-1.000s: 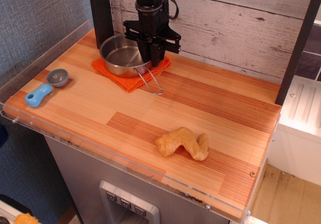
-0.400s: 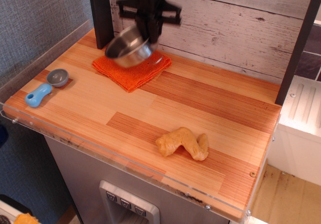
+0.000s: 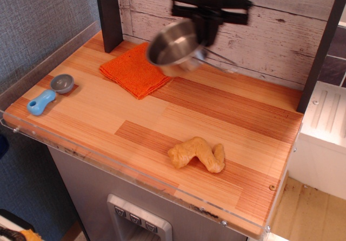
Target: Place the pot on to the table.
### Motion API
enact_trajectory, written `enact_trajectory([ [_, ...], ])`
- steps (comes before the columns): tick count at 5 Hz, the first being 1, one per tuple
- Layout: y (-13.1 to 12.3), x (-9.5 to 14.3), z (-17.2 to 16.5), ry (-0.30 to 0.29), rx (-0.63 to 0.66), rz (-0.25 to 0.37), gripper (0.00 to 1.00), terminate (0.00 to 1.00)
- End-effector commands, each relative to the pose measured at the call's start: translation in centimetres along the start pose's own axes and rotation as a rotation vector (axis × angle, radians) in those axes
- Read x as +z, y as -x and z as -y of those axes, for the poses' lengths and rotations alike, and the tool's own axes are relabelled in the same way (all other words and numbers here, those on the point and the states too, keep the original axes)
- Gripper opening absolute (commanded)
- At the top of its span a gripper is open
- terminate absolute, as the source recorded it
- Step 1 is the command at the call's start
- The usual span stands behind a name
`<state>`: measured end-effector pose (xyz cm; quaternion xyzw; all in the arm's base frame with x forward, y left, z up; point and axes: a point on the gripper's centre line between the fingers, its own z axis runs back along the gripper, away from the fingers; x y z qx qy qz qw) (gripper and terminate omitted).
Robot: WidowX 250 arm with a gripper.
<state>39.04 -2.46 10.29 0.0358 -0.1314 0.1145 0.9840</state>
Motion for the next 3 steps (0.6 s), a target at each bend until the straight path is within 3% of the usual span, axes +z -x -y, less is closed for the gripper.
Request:
enact_trajectory([
  [1, 2.2, 1.0, 5.7, -0.005, -0.056, 0.058, 0.00, 0.00],
  [3, 3.1, -1.8, 7.0, 0.009, -0.092, -0.014, 0.00, 0.00],
])
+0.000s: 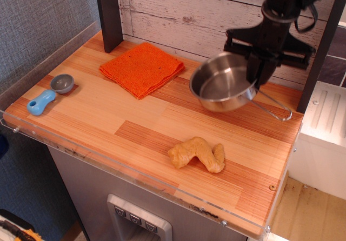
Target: Place the pot on to the table.
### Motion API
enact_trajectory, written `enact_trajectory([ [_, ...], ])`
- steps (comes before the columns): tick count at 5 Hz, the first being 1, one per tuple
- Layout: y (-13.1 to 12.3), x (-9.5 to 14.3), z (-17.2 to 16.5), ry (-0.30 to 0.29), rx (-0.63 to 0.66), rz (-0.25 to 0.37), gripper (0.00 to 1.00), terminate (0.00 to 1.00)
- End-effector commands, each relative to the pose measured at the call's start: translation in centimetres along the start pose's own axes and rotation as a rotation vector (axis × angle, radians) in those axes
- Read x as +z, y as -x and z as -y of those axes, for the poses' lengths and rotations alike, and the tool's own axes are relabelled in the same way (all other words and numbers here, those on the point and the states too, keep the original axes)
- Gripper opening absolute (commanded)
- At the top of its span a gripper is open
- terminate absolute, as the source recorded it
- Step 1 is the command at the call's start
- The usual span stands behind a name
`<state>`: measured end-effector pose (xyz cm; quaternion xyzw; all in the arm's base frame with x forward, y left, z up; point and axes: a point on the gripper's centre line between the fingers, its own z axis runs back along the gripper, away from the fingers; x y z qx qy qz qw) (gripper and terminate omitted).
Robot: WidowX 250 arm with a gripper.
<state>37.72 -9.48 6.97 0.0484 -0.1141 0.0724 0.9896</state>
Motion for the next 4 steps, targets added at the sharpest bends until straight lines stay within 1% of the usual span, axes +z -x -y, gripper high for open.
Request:
enact_trajectory([
  [1, -0.3, -1.1, 0.9, 0.078, -0.053, -0.011, 0.00, 0.00],
  [2, 0.0, -1.5, 1.7, 0.118, -0.110, -0.023, 0.00, 0.00],
  [3, 0.1, -0.7, 2.3, 0.148, -0.161, -0.009, 1.00, 0.00],
  [4, -0.8, 2.0, 1.9, 0.210, -0.200, 0.076, 1.00, 0.00],
])
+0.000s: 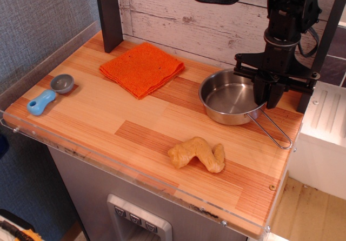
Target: Place the pot on to the table.
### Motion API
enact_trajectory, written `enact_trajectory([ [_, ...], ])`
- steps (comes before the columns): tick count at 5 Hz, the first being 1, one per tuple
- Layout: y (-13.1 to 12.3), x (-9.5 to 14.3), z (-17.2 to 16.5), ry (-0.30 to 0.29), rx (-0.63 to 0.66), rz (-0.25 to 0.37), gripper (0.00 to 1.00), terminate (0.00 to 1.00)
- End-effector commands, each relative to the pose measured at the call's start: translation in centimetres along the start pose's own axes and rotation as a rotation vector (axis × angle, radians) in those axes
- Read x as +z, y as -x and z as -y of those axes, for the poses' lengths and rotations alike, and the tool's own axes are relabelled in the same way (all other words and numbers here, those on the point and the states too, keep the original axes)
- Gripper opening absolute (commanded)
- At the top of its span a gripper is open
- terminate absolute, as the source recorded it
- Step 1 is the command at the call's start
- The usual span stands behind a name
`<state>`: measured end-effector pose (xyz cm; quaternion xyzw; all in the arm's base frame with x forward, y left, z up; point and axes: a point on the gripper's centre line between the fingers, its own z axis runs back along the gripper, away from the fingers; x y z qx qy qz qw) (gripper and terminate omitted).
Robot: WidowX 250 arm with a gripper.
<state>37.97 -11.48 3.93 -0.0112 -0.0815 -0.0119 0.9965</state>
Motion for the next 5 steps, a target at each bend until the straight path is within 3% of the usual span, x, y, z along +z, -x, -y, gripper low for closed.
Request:
enact_trajectory([
  [1, -1.4, 9.9, -1.5, 0.150, -0.014, 0.207, 1.00, 0.00],
  [2, -0.2, 13.5, -6.1, 0.098, 0.017, 0.179, 1.00, 0.00],
  [3, 1.2, 13.2, -10.9, 0.067, -0.025, 0.133, 1.00, 0.00],
  [4, 2.3, 11.4, -13.3, 0.020, -0.104, 0.094, 1.00, 0.00],
  [5, 3.3, 10.2, -14.4, 0.018, -0.143, 0.063, 1.00, 0.00],
])
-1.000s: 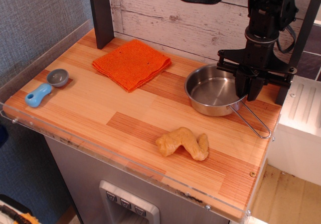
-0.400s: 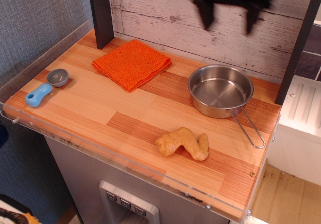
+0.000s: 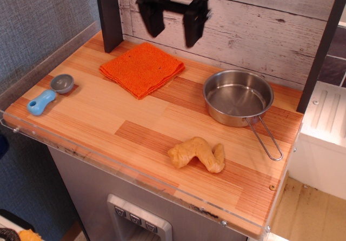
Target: Place the pot on to the table.
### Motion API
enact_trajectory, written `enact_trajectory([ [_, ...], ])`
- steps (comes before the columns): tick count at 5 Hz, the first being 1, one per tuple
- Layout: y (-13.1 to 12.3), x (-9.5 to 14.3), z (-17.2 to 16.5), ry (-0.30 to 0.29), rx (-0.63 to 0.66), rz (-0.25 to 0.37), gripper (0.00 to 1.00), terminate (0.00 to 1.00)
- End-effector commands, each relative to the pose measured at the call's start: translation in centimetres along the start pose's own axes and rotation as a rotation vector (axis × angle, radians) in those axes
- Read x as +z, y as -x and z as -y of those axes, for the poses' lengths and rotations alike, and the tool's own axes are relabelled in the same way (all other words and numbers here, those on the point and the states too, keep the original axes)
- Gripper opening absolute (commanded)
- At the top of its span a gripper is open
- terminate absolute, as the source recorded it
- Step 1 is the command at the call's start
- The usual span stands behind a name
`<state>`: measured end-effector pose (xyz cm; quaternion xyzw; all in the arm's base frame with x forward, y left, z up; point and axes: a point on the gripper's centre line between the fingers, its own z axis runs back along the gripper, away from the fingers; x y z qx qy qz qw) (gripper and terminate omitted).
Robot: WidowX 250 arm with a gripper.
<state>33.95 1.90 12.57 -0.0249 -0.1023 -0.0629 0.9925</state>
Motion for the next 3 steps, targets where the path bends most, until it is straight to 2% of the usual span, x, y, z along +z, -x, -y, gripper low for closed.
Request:
enact_trajectory([
  [1, 1.86, 0.33, -2.11, -0.092, -0.039, -0.009, 1.00, 0.00],
  [2, 1.86, 0.33, -2.11, -0.092, -0.039, -0.009, 1.00, 0.00],
  [3, 1.86, 0.33, -2.11, -0.092, -0.039, -0.009, 1.00, 1.00],
])
